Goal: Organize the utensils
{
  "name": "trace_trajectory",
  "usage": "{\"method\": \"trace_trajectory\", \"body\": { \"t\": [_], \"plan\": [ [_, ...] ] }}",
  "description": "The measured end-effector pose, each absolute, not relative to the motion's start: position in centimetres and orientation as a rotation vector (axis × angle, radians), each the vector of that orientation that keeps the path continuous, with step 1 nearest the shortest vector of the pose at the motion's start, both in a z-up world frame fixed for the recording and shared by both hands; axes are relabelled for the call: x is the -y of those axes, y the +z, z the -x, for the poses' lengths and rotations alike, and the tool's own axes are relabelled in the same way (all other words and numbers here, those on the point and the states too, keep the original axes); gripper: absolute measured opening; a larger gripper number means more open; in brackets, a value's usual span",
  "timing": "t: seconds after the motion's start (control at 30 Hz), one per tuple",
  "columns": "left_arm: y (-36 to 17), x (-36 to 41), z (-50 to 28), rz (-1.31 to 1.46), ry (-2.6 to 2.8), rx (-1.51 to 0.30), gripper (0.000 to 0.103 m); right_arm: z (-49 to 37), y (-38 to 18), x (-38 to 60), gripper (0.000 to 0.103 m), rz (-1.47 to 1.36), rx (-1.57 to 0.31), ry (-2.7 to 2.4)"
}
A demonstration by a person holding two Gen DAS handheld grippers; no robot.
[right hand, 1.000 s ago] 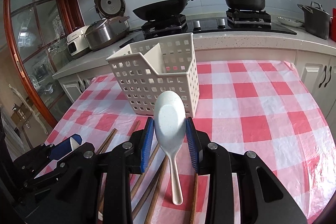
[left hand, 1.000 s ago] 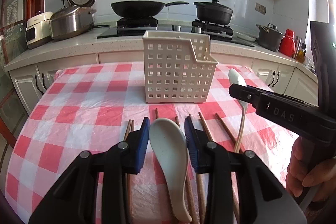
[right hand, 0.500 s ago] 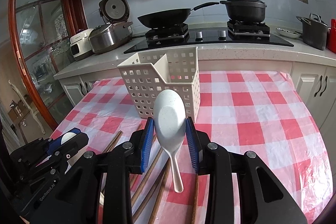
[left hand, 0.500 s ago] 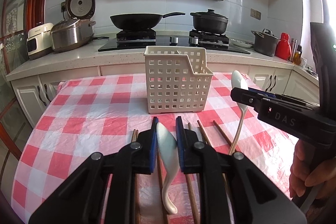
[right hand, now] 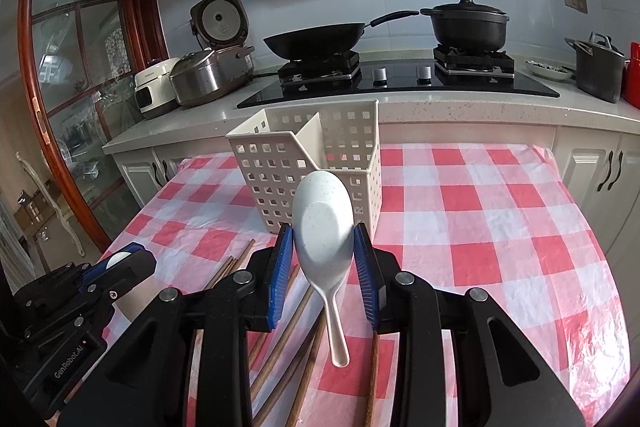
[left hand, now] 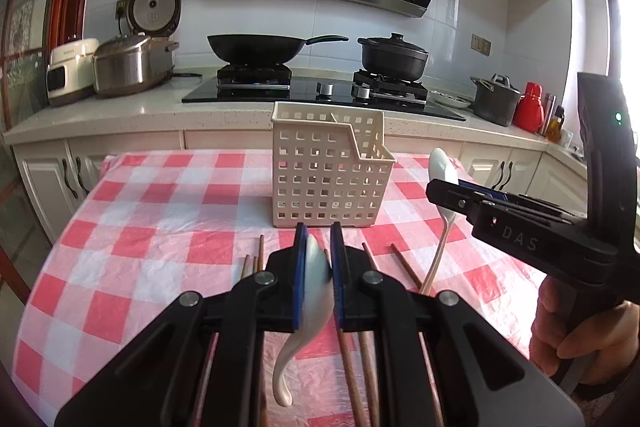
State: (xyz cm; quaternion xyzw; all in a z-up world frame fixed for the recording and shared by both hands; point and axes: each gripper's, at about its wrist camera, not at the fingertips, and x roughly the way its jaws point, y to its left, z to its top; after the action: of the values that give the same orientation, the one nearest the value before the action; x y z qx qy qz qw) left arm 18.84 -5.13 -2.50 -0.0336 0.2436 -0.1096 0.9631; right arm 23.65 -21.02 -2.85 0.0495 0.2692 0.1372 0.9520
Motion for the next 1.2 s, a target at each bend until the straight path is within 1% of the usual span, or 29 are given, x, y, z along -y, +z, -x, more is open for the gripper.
{"method": "trace_trajectory", "body": {
  "t": [0.33, 0.57, 0.9, 1.13, 1.2],
  "plan": [
    [-1.1, 4.6, -19.2, 0.186, -0.314, -0.509, 0.011, -23.8, -2.5, 21.1, 0.031, -0.097, -0.536, 0.277],
    [0.7, 5.6, -21.2, 0.180, -0.331, -0.465, 0.011, -25.4, -0.6, 21.4, 0.031, -0.088, -0.499, 0.263],
    [6.8, 6.4, -28.1, 0.177, -0.330, -0.345, 0.011, -30.3, 2.8, 22.1, 0.031, -0.112, -0.447, 0.255],
    [12.3, 5.9, -33.4, 0.180, -0.312, -0.256, 0.011, -33.9, 4.6, 22.0, 0.031, -0.125, -0.393, 0.274],
    [13.1, 5.9, -34.6, 0.173, -0.299, -0.229, 0.011, -34.9, 4.8, 22.0, 0.031, -0.137, -0.376, 0.281]
  ]
}}
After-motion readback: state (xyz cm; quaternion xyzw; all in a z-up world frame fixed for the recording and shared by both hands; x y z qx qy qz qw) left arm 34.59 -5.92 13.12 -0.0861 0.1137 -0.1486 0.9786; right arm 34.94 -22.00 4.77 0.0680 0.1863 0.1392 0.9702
